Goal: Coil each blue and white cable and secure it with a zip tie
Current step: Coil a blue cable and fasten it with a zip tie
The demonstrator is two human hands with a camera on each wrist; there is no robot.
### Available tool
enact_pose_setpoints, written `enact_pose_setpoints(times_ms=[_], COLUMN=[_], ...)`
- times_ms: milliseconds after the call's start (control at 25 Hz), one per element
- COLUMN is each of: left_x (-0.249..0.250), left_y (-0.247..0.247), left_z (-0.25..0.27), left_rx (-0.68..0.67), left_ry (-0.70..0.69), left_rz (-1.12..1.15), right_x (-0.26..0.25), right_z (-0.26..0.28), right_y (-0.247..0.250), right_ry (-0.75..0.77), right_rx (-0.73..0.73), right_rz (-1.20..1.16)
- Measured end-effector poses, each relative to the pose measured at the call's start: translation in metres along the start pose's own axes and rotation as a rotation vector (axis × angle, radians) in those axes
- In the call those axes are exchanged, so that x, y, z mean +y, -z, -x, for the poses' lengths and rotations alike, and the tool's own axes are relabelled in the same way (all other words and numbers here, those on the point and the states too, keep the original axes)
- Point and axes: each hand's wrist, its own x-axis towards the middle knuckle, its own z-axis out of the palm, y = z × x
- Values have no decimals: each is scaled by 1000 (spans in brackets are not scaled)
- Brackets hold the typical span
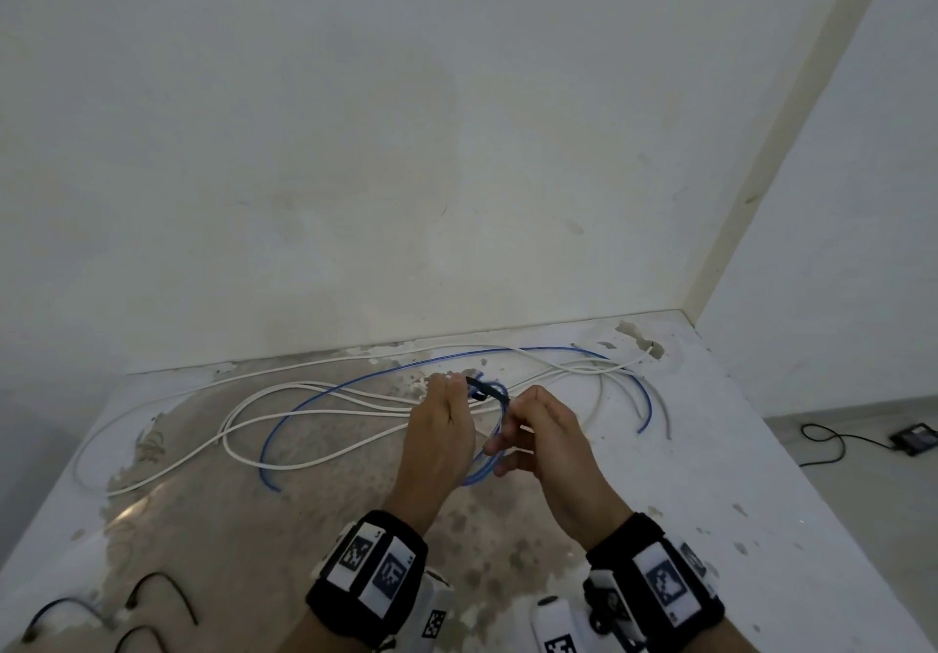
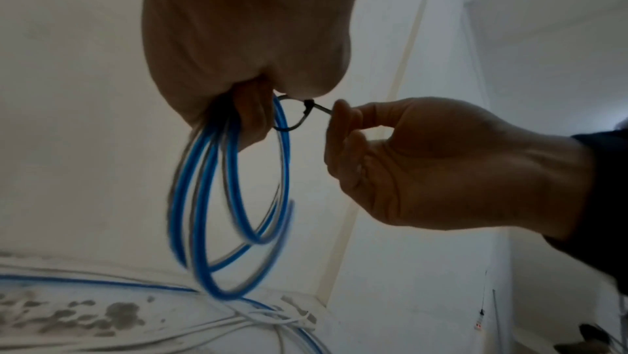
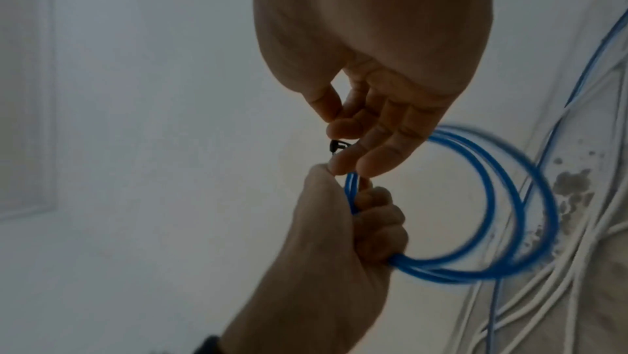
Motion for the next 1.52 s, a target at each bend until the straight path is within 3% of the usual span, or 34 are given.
enact_pose_setpoints(times_ms=[320,720,1000,1240,1360,1520], left_x=[1,-1,3,1,-2,-18], left_y=[3,8,21,22,23,31], left_z=[-7,-11,-23,-23,-21,-27], left_rx=[-118,-330,-453,-611,-619,-516], left_ry=[30,110,183,326,373,377], left_rz=[109,133,148,284,364,374], right_x=[-2,-7,0,-2,-1,1], right_z=[-4,-1,3,0,0,4], right_y=[8,4,18,20,21,27], right_ry=[-192,-133,-126,-107,-98,-85], right_rx=[-77,-155,-147,-121,-151,-189], right_rz=[33,242,151,157,184,192])
